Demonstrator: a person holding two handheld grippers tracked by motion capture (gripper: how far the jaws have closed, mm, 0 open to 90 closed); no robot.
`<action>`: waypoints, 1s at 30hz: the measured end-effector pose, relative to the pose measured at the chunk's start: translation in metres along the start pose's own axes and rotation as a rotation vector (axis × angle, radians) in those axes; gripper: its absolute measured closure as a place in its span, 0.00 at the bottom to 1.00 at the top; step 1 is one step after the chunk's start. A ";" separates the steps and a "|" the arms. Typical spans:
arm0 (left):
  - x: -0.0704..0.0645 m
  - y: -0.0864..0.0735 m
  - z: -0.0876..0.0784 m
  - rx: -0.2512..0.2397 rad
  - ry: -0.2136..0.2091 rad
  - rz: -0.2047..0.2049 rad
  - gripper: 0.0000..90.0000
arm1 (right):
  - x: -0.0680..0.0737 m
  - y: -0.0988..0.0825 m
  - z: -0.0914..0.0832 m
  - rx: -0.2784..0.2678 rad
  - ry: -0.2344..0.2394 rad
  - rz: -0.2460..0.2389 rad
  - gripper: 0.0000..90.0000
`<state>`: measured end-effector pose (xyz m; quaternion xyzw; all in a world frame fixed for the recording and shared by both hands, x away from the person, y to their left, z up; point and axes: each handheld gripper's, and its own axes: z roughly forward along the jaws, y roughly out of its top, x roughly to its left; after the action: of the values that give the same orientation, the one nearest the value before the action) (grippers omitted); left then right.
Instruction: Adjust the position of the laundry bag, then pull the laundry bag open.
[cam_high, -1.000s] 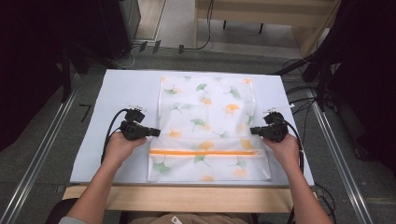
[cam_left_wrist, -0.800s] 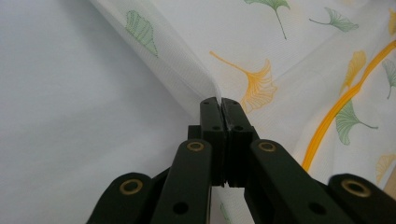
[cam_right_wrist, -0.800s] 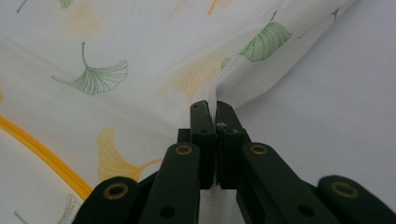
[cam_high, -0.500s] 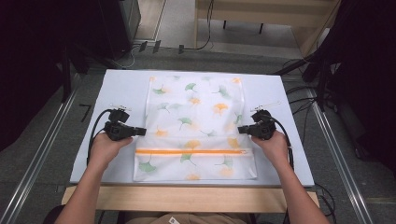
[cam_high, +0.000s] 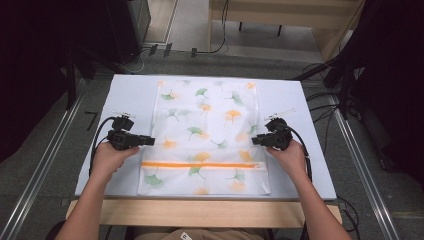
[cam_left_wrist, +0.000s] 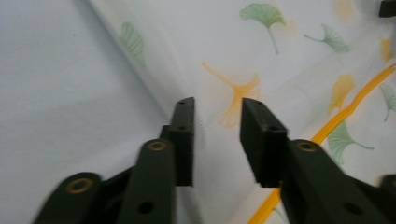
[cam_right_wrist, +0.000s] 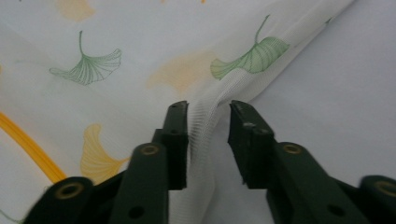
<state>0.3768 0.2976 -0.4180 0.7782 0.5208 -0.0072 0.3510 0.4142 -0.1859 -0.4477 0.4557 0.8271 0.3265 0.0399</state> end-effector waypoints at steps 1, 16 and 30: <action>-0.002 0.000 -0.001 -0.009 0.002 0.003 0.61 | 0.000 -0.001 -0.005 -0.006 -0.014 0.003 0.70; -0.027 0.007 -0.003 -0.060 -0.004 0.102 0.41 | 0.004 -0.026 -0.036 -0.081 -0.010 0.004 0.74; -0.056 0.016 0.023 -0.015 -0.048 0.207 0.41 | 0.012 -0.028 -0.003 0.005 -0.010 -0.009 1.00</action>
<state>0.3725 0.2359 -0.4053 0.8247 0.4293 0.0145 0.3678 0.3858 -0.1879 -0.4586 0.4538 0.8298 0.3218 0.0445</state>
